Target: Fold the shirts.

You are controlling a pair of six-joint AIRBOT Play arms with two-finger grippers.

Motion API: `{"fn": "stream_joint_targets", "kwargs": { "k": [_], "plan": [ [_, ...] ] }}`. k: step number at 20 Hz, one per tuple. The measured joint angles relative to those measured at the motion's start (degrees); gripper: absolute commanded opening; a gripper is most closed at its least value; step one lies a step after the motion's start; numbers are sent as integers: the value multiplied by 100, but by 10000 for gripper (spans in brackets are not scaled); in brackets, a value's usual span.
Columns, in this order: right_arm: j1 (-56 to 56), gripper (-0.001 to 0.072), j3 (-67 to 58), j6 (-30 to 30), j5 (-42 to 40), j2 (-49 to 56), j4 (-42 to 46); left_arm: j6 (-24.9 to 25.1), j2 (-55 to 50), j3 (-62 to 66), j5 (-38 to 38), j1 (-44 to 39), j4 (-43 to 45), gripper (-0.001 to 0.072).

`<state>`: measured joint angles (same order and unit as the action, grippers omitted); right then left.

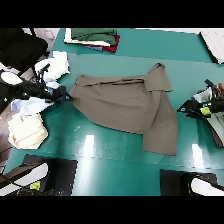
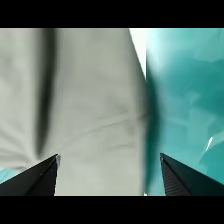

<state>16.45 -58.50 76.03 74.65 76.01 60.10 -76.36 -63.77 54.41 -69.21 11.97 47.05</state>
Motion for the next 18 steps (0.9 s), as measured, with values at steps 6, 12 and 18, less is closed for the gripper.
{"fn": "stream_joint_targets", "kwargs": {
  "k": [6,12,18],
  "plan": [
    [-50,668,4,-199,-120,658,-166,-138,46,282,20,0,-90,26],
    [-553,25,11,-260,-297,1113,-328,-162,52,323,-15,0,-101,26],
    [-643,25,-70,96,-31,9,-2,-153,70,417,-98,11,-81,26]
  ]
}}
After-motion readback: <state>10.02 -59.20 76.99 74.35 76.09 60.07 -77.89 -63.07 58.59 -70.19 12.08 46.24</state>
